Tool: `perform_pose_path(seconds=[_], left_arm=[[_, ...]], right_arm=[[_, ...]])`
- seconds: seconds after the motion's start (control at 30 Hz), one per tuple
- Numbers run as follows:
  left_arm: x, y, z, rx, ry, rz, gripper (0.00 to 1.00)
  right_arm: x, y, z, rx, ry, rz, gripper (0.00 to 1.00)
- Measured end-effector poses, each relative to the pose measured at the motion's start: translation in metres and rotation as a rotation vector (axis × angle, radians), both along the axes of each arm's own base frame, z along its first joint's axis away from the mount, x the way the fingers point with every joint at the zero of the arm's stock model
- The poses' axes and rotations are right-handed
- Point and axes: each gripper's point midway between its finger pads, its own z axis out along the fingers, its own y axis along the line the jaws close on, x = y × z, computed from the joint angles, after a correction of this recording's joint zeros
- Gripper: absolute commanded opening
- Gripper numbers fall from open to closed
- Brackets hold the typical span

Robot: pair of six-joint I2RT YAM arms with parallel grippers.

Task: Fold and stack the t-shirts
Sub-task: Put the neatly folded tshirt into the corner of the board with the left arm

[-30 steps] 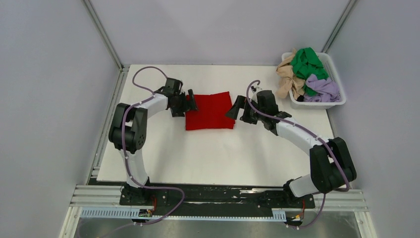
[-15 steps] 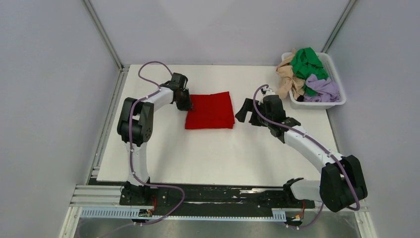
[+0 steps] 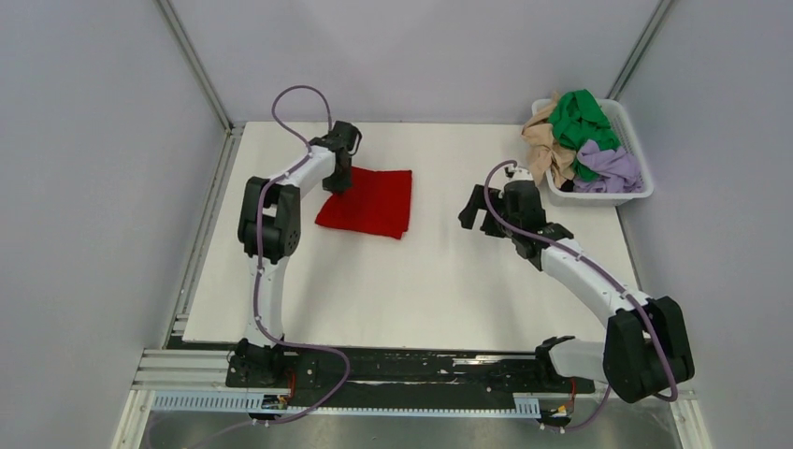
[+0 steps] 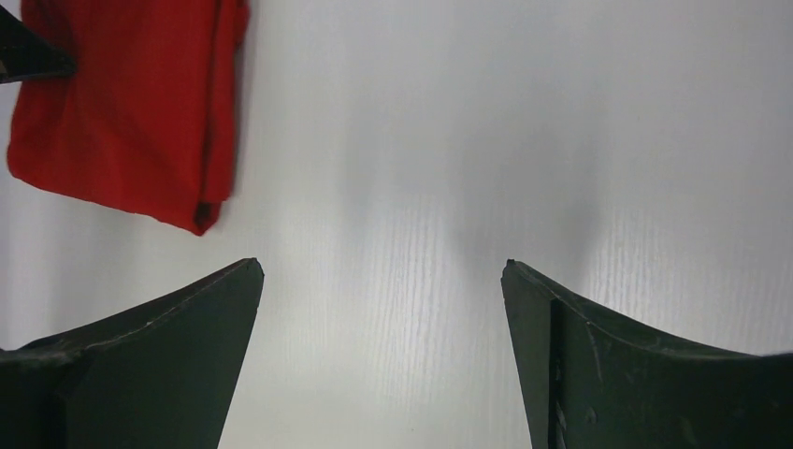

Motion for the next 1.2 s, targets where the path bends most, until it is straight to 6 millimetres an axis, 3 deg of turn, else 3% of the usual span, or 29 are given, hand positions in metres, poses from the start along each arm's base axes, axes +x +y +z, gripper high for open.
perform_pose_path(seconds=[0.17,0.3,0.63,0.87,1.17,1.2], left_arm=[[0.044,0.064,0.009,0.153,-0.038,0.025,0.00],[0.066,0.116,0.007,0.241,-0.043,0.063,0.00],[0.113,0.215,0.013,0.360,-0.101,0.155,0.04],[0.127,0.256,0.015,0.412,-0.147,0.237,0.06],[0.137,0.282,0.022,0.402,-0.219,0.308,0.19],[0.138,0.285,0.023,0.411,-0.227,0.310,0.26]], right_arm=[[0.010,-0.017,-0.015,-0.031,0.036,-0.060,1.00],[0.018,-0.027,-0.028,-0.048,0.073,-0.094,1.00],[0.038,-0.046,-0.026,-0.056,0.051,-0.166,1.00],[0.040,-0.055,-0.038,-0.076,0.078,-0.195,1.00],[0.042,-0.062,-0.040,-0.079,0.082,-0.215,1.00],[0.043,-0.063,-0.040,-0.079,0.082,-0.218,1.00]])
